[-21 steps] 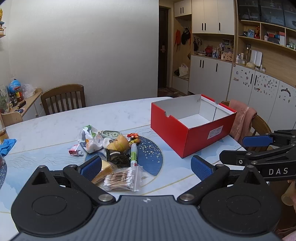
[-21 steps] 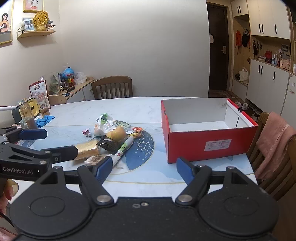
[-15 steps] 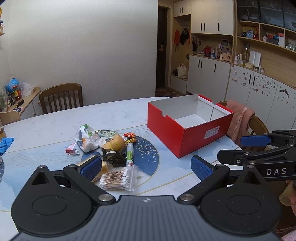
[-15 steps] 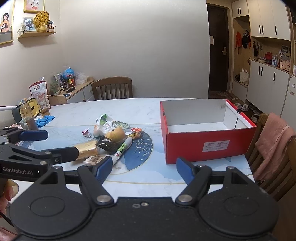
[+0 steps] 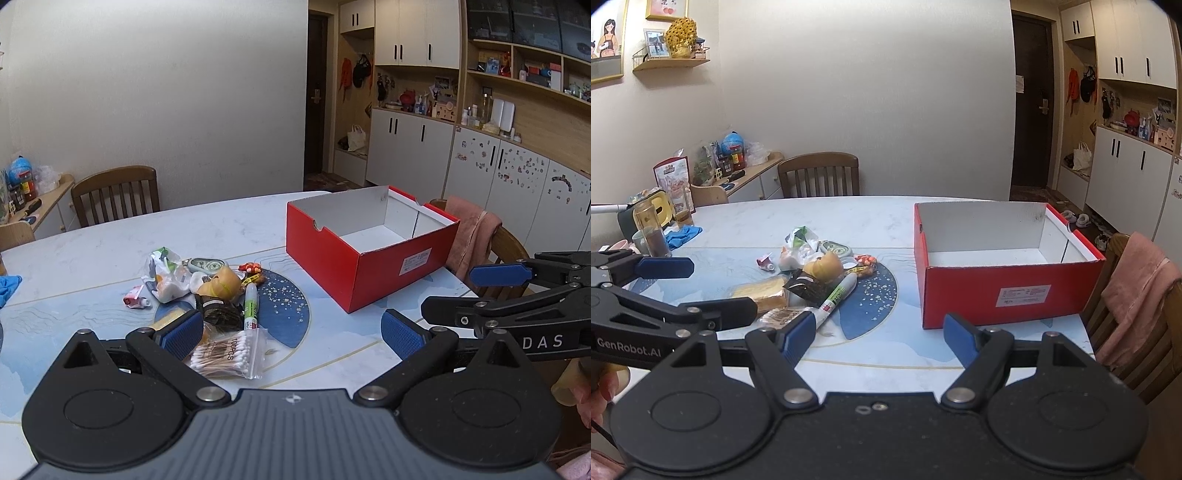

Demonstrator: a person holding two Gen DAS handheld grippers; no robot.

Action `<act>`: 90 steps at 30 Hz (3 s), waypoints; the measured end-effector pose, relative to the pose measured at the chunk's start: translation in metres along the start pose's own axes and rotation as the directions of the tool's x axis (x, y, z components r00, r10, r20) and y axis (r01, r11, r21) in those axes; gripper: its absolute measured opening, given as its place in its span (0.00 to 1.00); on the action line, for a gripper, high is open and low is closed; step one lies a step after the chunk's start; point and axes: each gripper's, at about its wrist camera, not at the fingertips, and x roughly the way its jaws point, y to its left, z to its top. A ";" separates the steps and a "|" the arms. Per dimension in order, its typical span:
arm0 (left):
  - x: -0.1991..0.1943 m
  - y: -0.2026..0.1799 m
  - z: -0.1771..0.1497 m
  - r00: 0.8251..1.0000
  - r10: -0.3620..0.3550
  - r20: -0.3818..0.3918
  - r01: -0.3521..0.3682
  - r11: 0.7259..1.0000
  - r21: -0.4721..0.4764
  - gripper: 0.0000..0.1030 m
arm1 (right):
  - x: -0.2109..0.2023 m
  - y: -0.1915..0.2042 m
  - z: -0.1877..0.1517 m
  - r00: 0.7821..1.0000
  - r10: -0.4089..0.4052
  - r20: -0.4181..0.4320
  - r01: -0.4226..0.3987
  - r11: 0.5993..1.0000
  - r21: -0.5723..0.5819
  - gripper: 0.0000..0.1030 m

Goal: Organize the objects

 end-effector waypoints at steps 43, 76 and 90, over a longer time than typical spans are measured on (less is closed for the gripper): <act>0.149 0.171 -0.022 0.972 -0.065 -0.227 0.108 0.977 0.184 1.00 | 0.138 0.063 0.023 0.966 0.085 -0.244 -0.111 0.989 -0.095 0.74; 0.215 0.207 -0.037 0.912 -0.202 -0.356 0.280 0.943 0.182 0.92 | 0.265 0.124 0.008 0.813 0.176 -0.554 -0.439 0.811 -0.387 0.71; 0.187 0.207 -0.040 0.932 -0.146 -0.332 0.193 0.975 0.113 0.79 | 0.247 0.123 0.014 0.812 0.223 -0.540 -0.448 0.831 -0.331 0.34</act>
